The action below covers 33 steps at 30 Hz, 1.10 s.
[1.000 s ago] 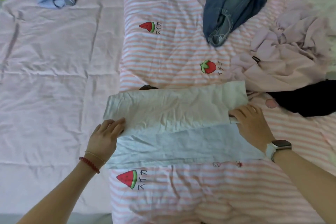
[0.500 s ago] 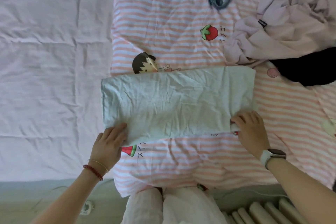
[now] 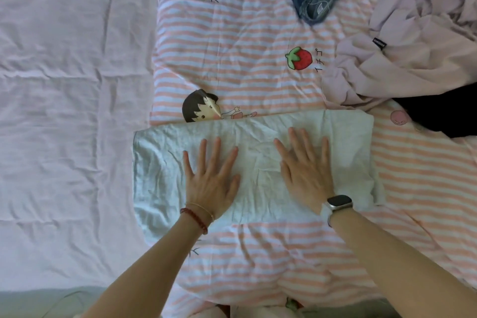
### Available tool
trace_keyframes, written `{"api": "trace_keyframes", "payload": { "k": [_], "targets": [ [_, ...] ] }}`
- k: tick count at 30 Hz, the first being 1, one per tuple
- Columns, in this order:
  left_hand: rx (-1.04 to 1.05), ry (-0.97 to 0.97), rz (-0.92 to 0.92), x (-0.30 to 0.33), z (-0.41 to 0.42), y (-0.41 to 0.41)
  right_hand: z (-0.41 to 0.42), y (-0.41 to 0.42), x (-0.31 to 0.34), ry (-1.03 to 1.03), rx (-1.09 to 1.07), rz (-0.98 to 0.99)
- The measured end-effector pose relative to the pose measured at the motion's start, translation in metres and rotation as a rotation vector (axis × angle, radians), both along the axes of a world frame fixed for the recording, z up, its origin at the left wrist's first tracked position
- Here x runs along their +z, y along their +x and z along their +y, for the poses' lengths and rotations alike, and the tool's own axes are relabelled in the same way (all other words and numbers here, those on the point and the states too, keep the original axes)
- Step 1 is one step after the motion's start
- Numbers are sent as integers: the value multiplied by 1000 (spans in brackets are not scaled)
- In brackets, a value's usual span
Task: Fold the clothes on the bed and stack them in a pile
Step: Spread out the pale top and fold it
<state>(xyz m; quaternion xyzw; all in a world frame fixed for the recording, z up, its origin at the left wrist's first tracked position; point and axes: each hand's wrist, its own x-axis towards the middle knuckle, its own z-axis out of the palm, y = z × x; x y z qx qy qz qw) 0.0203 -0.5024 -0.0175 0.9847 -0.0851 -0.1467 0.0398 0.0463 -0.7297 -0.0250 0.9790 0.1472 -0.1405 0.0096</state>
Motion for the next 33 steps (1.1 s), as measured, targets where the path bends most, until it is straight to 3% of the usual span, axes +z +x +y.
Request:
{"api": "trace_keyframes", "payload": {
  "k": [3,7,11,13,15,19,23,29,31,33],
  "targets": [
    [119,53,-25,-25,40,16,-44,30,-17,-74,-221,12],
    [402,71,102,-33,76,23,-101,41,-28,-109,-438,66],
    [630,28,123,-19,53,28,-117,36,-15,93,-582,123],
    [568,-30,111,-10,27,23,-113,26,1,274,-682,36],
    [346,-49,57,-2,-6,10,-108,11,11,314,-808,-4],
    [-17,-35,108,-1,-66,-20,-106,-14,14,442,-987,157],
    [-32,-6,173,-19,-77,-25,-109,-19,16,664,-1062,217],
    [-42,87,288,-32,-71,-23,-87,-5,51,938,-991,279],
    [-51,35,326,-29,-70,-19,-68,1,74,1053,-898,295],
    [20,-169,360,-18,-63,-11,-41,6,95,1147,-774,328]
  ]
}}
